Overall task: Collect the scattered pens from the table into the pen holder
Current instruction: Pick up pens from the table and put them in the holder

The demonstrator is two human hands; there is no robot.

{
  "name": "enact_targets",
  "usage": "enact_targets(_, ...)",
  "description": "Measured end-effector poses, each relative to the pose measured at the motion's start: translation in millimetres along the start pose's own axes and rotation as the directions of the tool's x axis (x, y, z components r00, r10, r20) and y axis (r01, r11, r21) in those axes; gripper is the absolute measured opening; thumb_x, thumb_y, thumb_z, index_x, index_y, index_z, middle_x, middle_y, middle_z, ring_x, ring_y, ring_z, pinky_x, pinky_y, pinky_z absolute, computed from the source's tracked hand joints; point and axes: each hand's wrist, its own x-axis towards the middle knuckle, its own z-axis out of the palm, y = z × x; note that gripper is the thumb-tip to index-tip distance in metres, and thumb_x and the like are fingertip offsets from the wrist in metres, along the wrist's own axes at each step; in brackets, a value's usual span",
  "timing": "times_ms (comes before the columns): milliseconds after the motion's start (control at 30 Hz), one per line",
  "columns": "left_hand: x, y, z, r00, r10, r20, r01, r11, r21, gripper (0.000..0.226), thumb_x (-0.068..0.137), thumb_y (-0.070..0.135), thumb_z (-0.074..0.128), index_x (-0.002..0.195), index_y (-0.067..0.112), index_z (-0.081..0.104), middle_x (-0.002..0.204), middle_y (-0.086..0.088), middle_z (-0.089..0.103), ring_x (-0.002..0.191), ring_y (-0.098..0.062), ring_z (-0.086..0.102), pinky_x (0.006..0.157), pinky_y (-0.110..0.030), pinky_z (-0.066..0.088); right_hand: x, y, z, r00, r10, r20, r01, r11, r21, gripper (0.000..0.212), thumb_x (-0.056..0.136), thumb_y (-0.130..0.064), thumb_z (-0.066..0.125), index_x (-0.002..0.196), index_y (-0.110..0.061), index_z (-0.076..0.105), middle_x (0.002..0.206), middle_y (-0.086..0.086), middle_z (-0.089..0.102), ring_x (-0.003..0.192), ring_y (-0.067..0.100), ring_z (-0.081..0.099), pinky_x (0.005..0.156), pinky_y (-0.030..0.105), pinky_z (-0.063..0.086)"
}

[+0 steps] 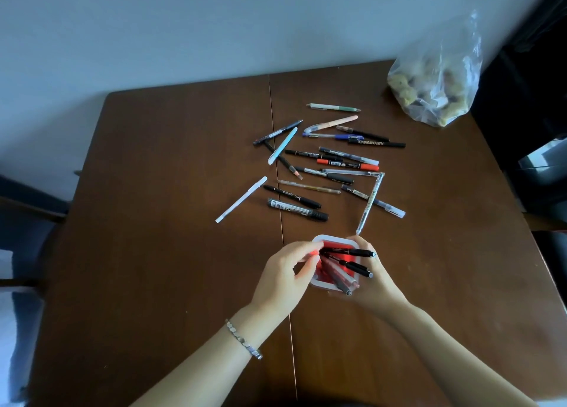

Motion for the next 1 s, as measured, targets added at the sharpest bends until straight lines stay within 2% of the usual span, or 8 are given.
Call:
enact_targets(167, 30, -4, -26, 1.000, -0.017, 0.017, 0.017, 1.000, -0.019, 0.027, 0.093, 0.017, 0.051, 0.118, 0.016, 0.061, 0.118, 0.006, 0.061, 0.106, -0.001, 0.056, 0.089, -0.010, 0.046, -4, 4, -3, 0.997, 0.063, 0.040, -0.064, 0.998, 0.017, 0.086, 0.055, -0.013, 0.088, 0.124, -0.022, 0.037, 0.120, -0.010, 0.044, 0.110, -0.011, 0.047, 0.081, 0.001, 0.043)
enact_targets(300, 83, -33, -40, 0.996, -0.074, 0.042, 0.056, 0.945, 0.321, 0.041, 0.090, 0.014, 0.054, 0.130, 0.019, 0.047, 0.134, 0.002, 0.053, 0.121, -0.012, 0.050, 0.101, -0.028, 0.043, -4, -11, -7, 0.975, 0.140, 0.172, -0.167, 0.974, 0.151, 0.070, 0.064, -0.010, 0.081, 0.098, -0.043, 0.029, 0.093, -0.020, 0.049, 0.086, 0.000, 0.056, 0.068, 0.003, 0.042)
enact_targets(400, 122, -46, -34, 0.973, -0.061, 0.220, -0.066, 0.847, 0.528, 0.053, 0.086, 0.018, 0.061, 0.135, 0.015, 0.041, 0.143, -0.003, 0.044, 0.130, -0.020, 0.042, 0.106, -0.034, 0.039, 0, -12, -13, 0.989, 0.067, 0.129, -0.078, 0.994, 0.081, 0.070, 0.063, -0.001, 0.081, 0.108, -0.033, 0.039, 0.104, -0.035, 0.056, 0.101, -0.010, 0.055, 0.076, 0.002, 0.045)
enact_targets(533, 152, -58, -18, 0.916, -0.159, 0.368, -0.170, 0.677, 0.716, 0.052, 0.085, 0.023, 0.062, 0.132, 0.014, 0.043, 0.140, -0.006, 0.044, 0.130, -0.024, 0.039, 0.105, -0.039, 0.038, 4, -9, -19, 0.996, 0.014, 0.090, -0.014, 1.000, -0.006, 0.082, 0.057, -0.023, 0.088, 0.122, -0.034, 0.038, 0.122, -0.008, 0.046, 0.114, -0.002, 0.047, 0.087, 0.005, 0.043)
enact_targets(800, 115, -67, -6, 0.900, -0.351, 0.259, 0.059, 0.686, 0.725, 0.031, 0.087, 0.021, 0.056, 0.114, 0.005, 0.051, 0.115, -0.014, 0.054, 0.106, -0.030, 0.050, 0.086, -0.037, 0.045, 6, -3, -16, 0.998, -0.001, 0.067, 0.003, 0.999, -0.038, 0.079, 0.057, -0.038, 0.081, 0.123, -0.030, 0.039, 0.125, -0.012, 0.043, 0.115, 0.001, 0.046, 0.090, 0.011, 0.045)
enact_targets(867, 94, -66, -6, 0.882, -0.386, 0.270, 0.086, 0.695, 0.714, 0.022, 0.090, 0.016, 0.050, 0.108, 0.003, 0.050, 0.112, -0.016, 0.053, 0.102, -0.033, 0.053, 0.084, -0.041, 0.045, 7, -1, -16, 0.997, 0.032, 0.074, -0.029, 0.999, -0.039, 0.081, 0.056, -0.039, 0.081, 0.125, -0.027, 0.041, 0.125, -0.008, 0.043, 0.115, 0.004, 0.047, 0.092, 0.021, 0.049)
enact_targets(933, 73, -65, -10, 0.891, -0.370, 0.263, 0.157, 0.795, 0.586, 0.015, 0.091, 0.014, 0.048, 0.102, 0.004, 0.049, 0.104, -0.014, 0.054, 0.096, -0.035, 0.055, 0.079, -0.042, 0.047, 7, 1, -16, 0.995, 0.043, 0.090, -0.039, 0.998, -0.040, 0.084, 0.055, -0.039, 0.080, 0.127, -0.025, 0.040, 0.127, -0.004, 0.043, 0.116, 0.010, 0.048, 0.093, 0.032, 0.052)
enact_targets(1000, 55, -53, -17, 0.912, -0.386, 0.139, 0.342, 0.902, 0.265, 0.010, 0.094, 0.016, 0.047, 0.101, 0.010, 0.050, 0.090, -0.005, 0.058, 0.089, -0.028, 0.061, 0.068, -0.029, 0.047, 7, 3, -15, 0.995, 0.035, 0.089, -0.030, 0.998, -0.060, 0.086, 0.055, -0.038, 0.082, 0.128, -0.024, 0.038, 0.127, -0.002, 0.042, 0.116, 0.012, 0.048, 0.093, 0.036, 0.052)
